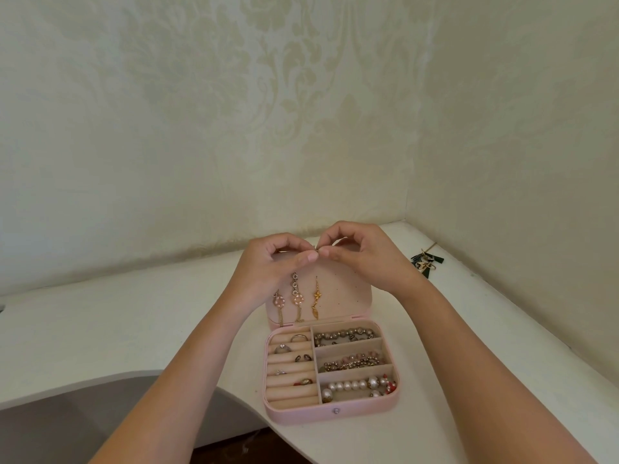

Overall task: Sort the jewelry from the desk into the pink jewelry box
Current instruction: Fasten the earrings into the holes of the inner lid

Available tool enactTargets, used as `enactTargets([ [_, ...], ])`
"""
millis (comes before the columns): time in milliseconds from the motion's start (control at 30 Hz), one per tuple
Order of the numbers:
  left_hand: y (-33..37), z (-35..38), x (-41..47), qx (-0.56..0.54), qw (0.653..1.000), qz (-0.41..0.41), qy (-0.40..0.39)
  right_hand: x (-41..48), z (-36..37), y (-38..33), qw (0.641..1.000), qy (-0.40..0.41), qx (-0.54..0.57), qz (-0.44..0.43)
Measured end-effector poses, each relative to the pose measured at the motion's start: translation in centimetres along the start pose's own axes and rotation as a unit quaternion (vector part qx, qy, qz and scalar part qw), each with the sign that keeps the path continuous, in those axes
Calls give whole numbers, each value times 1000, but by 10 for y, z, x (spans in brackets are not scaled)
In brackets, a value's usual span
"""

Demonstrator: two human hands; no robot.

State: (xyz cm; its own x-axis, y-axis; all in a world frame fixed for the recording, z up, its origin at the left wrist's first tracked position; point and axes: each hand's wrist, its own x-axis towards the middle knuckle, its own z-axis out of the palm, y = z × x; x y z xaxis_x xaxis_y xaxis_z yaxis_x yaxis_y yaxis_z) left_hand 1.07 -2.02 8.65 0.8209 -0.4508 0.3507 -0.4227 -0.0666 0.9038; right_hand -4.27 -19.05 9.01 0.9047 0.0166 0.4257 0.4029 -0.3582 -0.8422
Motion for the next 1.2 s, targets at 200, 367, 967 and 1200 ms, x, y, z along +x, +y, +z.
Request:
enactTargets([
  [200, 0, 1, -1, 2, 1000, 11, -12, 0, -1, 0, 1000, -6, -8, 4],
  [367, -2, 1, -3, 48, 999, 20, -17, 0, 0, 1, 1000, -11, -8, 7],
  [967, -4, 6, 0, 80, 996, 44, 4, 0, -1, 0, 999, -14, -39, 13],
  [1200, -2, 5, -2, 81, 996, 45, 1, -1, -3, -1, 999, -18, -35, 11],
])
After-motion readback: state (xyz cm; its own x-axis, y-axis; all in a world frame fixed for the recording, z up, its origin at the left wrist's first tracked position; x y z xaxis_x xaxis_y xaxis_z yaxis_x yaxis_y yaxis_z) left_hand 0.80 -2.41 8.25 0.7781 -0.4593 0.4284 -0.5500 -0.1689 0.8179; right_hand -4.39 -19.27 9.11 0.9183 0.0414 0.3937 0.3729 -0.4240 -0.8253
